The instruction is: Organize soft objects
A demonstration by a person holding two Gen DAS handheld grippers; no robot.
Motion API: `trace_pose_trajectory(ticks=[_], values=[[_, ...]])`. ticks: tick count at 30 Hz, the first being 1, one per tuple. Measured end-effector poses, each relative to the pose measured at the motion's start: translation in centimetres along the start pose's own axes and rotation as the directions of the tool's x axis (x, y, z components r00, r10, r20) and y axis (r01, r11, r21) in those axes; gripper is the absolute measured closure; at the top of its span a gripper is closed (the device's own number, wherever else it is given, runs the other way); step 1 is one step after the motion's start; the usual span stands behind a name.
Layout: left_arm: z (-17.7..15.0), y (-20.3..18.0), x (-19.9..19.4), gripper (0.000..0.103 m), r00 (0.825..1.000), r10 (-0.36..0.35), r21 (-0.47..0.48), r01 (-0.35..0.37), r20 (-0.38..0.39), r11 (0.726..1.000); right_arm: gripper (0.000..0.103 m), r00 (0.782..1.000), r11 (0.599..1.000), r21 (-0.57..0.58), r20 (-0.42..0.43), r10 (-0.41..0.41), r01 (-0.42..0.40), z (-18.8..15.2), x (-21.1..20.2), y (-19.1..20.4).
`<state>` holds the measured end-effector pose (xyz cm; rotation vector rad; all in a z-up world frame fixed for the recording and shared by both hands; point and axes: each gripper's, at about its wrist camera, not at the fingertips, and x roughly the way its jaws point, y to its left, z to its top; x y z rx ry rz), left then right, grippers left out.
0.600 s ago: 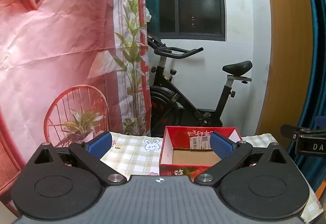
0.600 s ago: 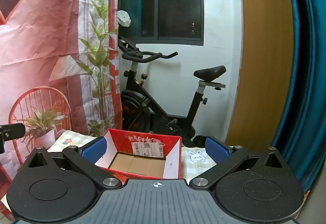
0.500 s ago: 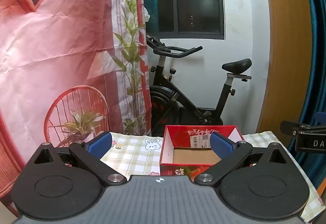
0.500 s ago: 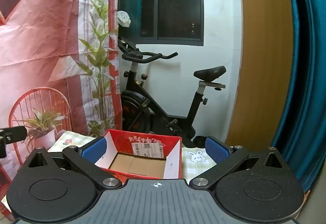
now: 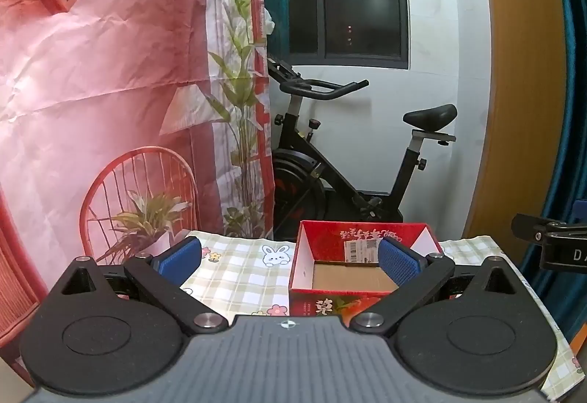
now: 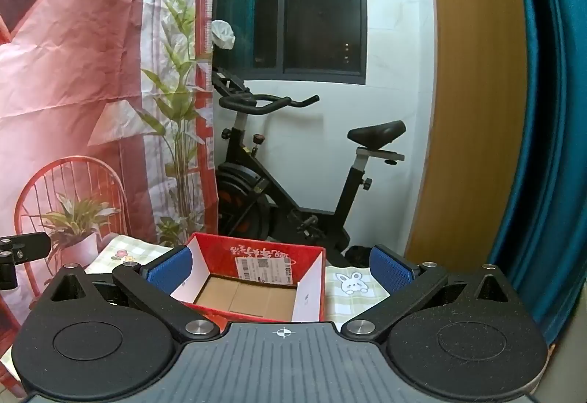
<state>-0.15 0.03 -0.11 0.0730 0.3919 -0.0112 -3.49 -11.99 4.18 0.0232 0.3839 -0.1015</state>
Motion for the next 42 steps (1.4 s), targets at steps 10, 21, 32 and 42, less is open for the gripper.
trace_pose_trajectory(ticks=[10,21,32,42], values=[[0.0,0.03,0.31,0.0,1.0,0.007,-0.015,-0.007,-0.016,1.0,0.0,1.0,1.0,0.001,-0.001,-0.001,0.001,-0.01,-0.11,-0.01],[0.02,-0.09,0.44,0.0,1.0,0.004,-0.01,-0.004,-0.014,1.0,0.0,1.0,1.0,0.011,-0.005,-0.009,0.01,-0.2,0.11,-0.16],[-0.01,-0.05,0.51,0.0,1.0,0.004,-0.011,-0.004,-0.012,1.0,0.0,1.0,1.0,0.011,-0.006,-0.008,0.008,-0.11,0.23,-0.02],[-0.07,-0.09,0.55,0.0,1.0,0.001,-0.013,-0.002,-0.015,1.0,0.0,1.0,1.0,0.01,-0.004,-0.007,0.007,-0.09,0.26,-0.03]])
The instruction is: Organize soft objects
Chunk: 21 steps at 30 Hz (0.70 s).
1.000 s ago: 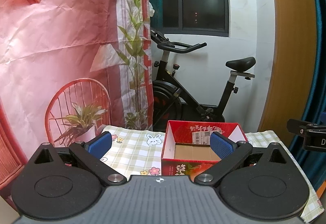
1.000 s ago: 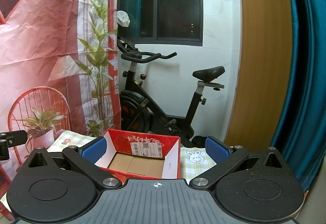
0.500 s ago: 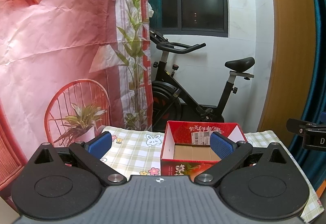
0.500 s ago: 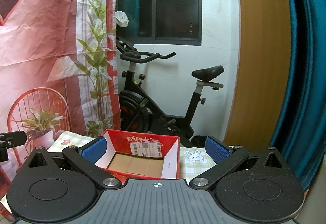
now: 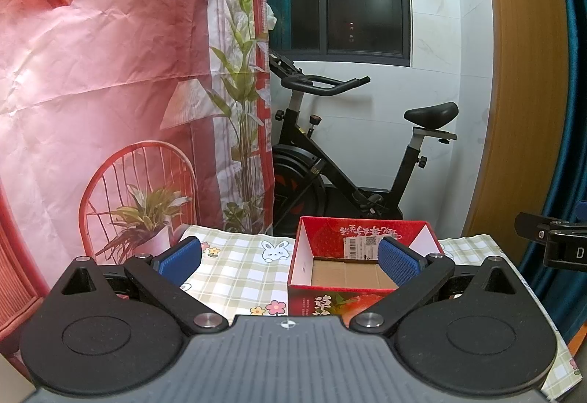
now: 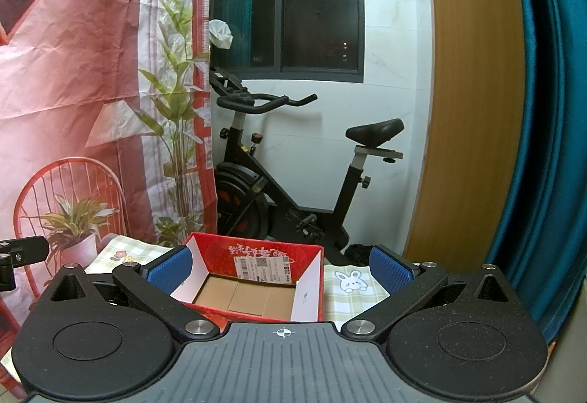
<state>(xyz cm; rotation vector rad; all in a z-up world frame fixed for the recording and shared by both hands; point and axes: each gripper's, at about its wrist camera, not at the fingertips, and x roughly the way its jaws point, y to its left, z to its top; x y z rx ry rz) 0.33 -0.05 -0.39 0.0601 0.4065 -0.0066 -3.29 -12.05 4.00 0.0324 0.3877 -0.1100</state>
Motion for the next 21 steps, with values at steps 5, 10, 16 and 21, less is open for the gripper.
trace_pose_trajectory(ticks=[5,10,16,21], values=[[-0.03,-0.04,0.08,0.0,1.0,-0.001,-0.001,0.001,0.003,1.0,0.0,1.0,1.0,0.003,-0.001,0.006,-0.006,0.05,-0.09,0.04],[-0.09,0.08,0.16,0.0,1.0,-0.007,-0.007,0.007,0.0,1.0,0.0,1.0,1.0,0.002,0.001,0.005,-0.005,0.01,-0.09,0.04],[-0.1,0.04,0.19,0.0,1.0,-0.007,-0.007,0.007,0.0,1.0,0.0,1.0,1.0,0.003,0.0,0.005,-0.005,0.01,-0.08,0.04],[-0.1,0.1,0.15,0.0,1.0,-0.009,-0.007,0.009,0.0,1.0,0.0,1.0,1.0,0.003,0.001,0.005,-0.005,0.02,-0.08,0.04]])
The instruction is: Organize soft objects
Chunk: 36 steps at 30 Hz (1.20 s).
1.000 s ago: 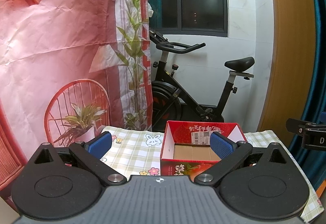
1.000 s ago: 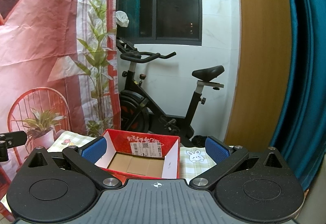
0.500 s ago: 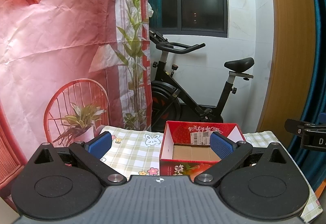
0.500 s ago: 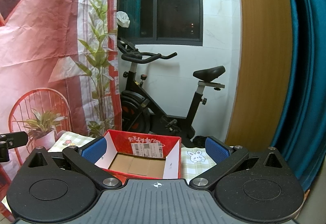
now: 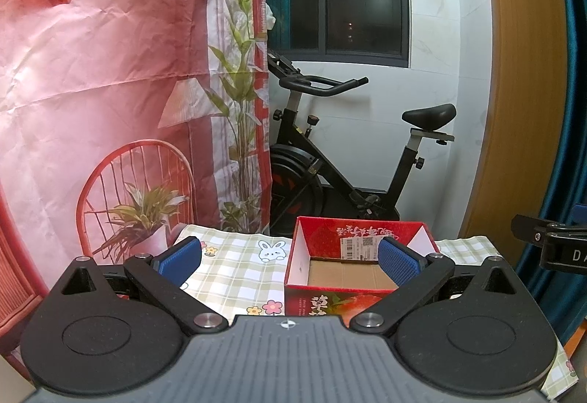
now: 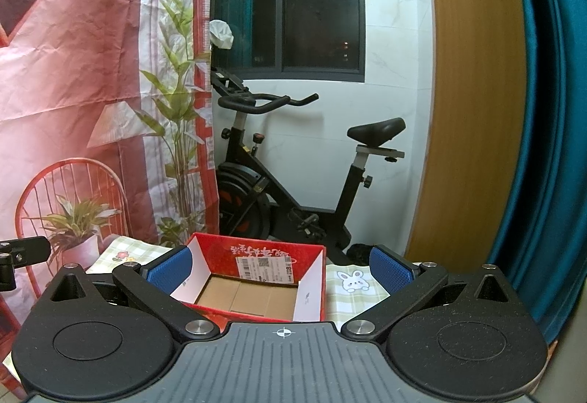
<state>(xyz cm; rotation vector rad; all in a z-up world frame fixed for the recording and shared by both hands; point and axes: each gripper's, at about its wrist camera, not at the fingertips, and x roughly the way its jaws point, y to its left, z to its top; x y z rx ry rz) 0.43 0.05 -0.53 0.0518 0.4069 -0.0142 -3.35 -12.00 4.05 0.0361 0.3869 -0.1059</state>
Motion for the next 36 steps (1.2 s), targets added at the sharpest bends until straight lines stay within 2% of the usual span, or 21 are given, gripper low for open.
trace_pose_trajectory(ticks=[14,19,24,29,33,36], values=[[-0.1,-0.1,0.1,0.0,1.0,-0.003,0.001,0.003,-0.005,1.0,0.0,1.0,1.0,0.002,0.0,0.002,-0.002,0.0,0.0,0.0],[-0.8,0.2,1.0,0.0,1.0,-0.008,-0.007,0.008,-0.009,1.0,0.0,0.999,0.997,0.056,0.011,0.052,-0.053,-0.7,0.4,-0.6],[-3.2,0.9,3.4,0.0,0.999,0.001,-0.04,-0.002,-0.04,0.999,0.0,0.997,0.993,0.096,-0.017,0.073,-0.071,-3.9,3.3,-1.1],[-6.4,1.9,7.1,0.0,0.991,-0.065,-0.078,0.056,-0.117,0.995,0.0,0.991,0.982,0.136,-0.01,0.134,-0.131,-8.8,6.6,-1.5],[-9.1,1.6,10.0,0.0,0.981,-0.051,-0.039,0.045,-0.189,0.998,0.0,0.986,0.984,0.124,-0.092,0.136,-0.124,-12.2,9.4,-1.1],[-10.8,1.6,11.8,0.003,0.972,-0.055,-0.024,0.051,-0.227,0.998,0.0,0.968,0.978,0.132,-0.169,0.186,-0.164,-14.2,11.1,-1.0]])
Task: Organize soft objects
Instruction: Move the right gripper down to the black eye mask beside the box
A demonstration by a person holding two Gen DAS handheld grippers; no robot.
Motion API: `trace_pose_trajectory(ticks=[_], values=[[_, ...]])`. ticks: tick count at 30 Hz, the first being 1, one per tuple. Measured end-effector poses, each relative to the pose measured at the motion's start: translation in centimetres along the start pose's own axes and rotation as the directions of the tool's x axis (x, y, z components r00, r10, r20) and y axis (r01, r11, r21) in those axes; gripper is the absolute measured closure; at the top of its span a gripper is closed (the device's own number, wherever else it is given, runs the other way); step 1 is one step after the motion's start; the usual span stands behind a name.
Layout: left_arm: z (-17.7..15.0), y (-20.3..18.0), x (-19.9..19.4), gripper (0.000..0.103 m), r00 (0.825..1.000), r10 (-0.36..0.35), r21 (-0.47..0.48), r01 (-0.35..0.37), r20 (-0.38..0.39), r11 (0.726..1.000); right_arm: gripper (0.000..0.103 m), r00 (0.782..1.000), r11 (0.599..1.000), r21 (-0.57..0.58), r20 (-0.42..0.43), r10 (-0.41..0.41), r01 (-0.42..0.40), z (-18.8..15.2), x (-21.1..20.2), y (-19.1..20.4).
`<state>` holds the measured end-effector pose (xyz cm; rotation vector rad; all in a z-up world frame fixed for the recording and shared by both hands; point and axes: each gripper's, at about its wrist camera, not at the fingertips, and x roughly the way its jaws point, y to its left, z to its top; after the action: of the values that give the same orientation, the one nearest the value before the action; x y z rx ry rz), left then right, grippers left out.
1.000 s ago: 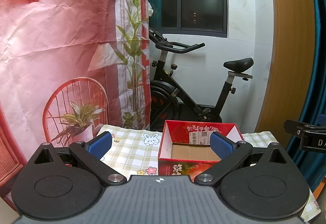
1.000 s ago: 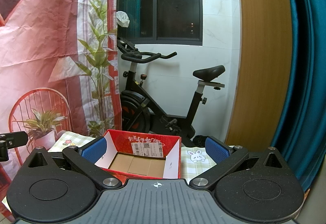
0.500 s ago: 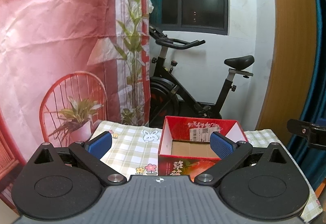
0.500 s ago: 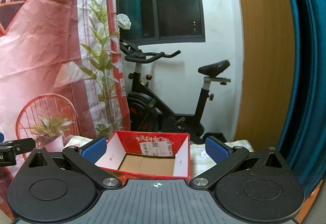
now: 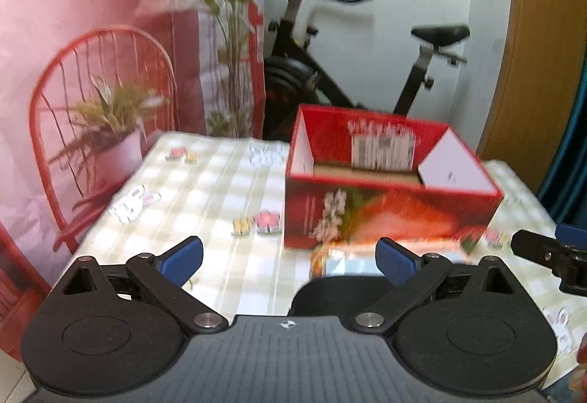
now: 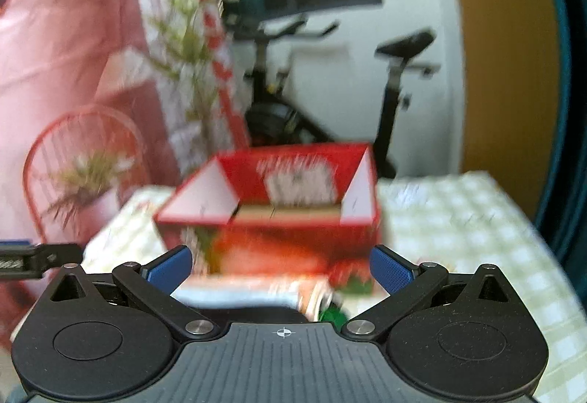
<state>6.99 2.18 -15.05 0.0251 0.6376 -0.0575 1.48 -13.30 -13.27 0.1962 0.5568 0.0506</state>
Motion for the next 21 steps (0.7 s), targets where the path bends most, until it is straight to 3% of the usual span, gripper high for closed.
trace_pose_trajectory(ticks=[4,6,7,8,9,12,17,21], values=[[-1.4,0.4,2.3,0.011,0.999,-0.024,0.018,0.025,-0.039,1.0,0.0,0.999,1.0,-0.006,-0.043,0.001,-0.001,-1.9,1.7,0.1],[-2.0,0.8,3.2,0.02,0.997,-0.045,0.005,0.045,-0.06,0.999,0.0,0.998,1.0,-0.012,-0.065,-0.004,0.003,-2.6,2.4,0.2],[-2.4,0.9,3.6,0.029,0.996,-0.059,-0.007,0.059,-0.066,0.998,0.001,0.997,1.0,-0.012,-0.076,-0.002,0.001,-3.0,2.7,0.2],[-2.7,1.2,3.9,0.038,0.995,-0.074,-0.028,0.072,-0.073,0.997,0.003,0.996,1.0,-0.009,-0.084,-0.007,0.006,-3.3,2.8,0.2],[-3.0,1.6,4.2,0.04,0.993,-0.084,-0.055,0.08,-0.079,0.995,0.008,0.996,1.0,-0.008,-0.093,-0.016,0.015,-3.6,3.1,0.2],[-3.6,2.3,5.0,0.042,0.992,-0.09,-0.107,0.08,-0.086,0.991,0.014,0.992,1.0,-0.008,-0.124,-0.024,0.024,-4.1,3.9,0.1],[-4.1,2.3,4.6,0.042,0.994,-0.103,-0.107,0.099,-0.029,0.989,0.015,0.988,1.0,0.011,-0.155,-0.007,0.008,-4.6,4.4,-0.6],[-4.2,2.2,5.3,0.042,0.992,-0.111,-0.095,0.105,-0.057,0.99,0.016,0.987,1.0,0.014,-0.162,0.009,-0.007,-5.0,4.5,-0.6]])
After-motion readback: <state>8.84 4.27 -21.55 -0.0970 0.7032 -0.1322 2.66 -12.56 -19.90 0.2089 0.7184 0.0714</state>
